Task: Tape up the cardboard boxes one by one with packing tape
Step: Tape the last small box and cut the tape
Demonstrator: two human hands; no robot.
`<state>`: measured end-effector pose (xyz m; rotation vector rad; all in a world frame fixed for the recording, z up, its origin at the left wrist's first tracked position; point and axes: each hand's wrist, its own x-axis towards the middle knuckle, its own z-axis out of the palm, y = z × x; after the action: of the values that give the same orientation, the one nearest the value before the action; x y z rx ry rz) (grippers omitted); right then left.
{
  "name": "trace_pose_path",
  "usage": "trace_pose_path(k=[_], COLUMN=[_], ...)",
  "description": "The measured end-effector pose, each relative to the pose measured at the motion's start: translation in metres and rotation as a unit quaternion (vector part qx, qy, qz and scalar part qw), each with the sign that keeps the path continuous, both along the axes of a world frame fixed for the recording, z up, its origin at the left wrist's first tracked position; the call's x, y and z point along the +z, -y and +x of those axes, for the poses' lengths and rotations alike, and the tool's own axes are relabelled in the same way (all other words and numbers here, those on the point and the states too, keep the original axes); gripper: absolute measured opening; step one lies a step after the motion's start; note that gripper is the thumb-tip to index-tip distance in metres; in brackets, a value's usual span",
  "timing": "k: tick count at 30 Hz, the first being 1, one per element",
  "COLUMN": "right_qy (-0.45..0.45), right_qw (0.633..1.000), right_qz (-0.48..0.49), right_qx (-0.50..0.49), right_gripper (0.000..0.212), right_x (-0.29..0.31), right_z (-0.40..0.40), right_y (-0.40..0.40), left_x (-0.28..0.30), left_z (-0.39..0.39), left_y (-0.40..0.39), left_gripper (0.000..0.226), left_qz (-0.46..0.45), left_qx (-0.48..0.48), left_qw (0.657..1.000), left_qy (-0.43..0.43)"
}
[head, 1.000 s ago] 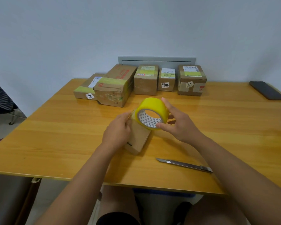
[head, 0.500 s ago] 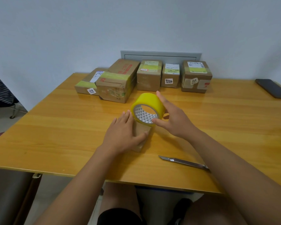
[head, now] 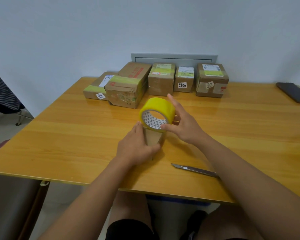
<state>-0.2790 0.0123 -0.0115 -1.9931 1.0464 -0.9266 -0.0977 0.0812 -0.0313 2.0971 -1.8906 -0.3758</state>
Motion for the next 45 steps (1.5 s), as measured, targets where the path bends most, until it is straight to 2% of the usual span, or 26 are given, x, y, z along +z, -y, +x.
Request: trace_pose_path(k=[5,10,20,27,32,37,45], right_qy=[0.008,-0.053,-0.082,-0.118,-0.129,-0.139,-0.122], right_qw=[1.0,0.998,0.995,0.99,0.989,0.987,0.988], right_qz=[-0.012,-0.018,-0.025,-0.049,-0.056,-0.064,-0.077], right_qx=[-0.023,-0.037,-0.055,-0.054,-0.054,-0.053,-0.06], right_gripper=[0.076,0.06,0.054,0.054,0.052,0.052,0.053], right_x=[0.02,0.015,0.007,0.008,0.007,0.007,0.003], right_z=[-0.038,-0.078,-0.074,-0.071,-0.069,-0.066,-0.067], right_y=[-0.001,-0.015,-0.014,-0.006,-0.004,-0.004,-0.009], left_x=[0.005,0.004,0.003,0.012,0.017,0.019,0.011], left_z=[-0.002,-0.003,-0.001,-0.001,0.001,-0.003,-0.007], left_y=[-0.003,-0.003,-0.001,0.005,0.014,0.017,0.023], left_gripper=[0.102,0.101,0.096,0.091,0.093,0.086,0.092], left_qz=[0.018,0.018,0.008,0.013,0.037,0.033,0.053], left_qx=[-0.001,0.006,-0.01,-0.082,-0.109,-0.134,-0.172], left_qw=[1.0,1.0,1.0,0.989,0.988,0.98,0.979], left_qy=[0.013,0.025,0.022,0.121,0.1,0.144,0.09])
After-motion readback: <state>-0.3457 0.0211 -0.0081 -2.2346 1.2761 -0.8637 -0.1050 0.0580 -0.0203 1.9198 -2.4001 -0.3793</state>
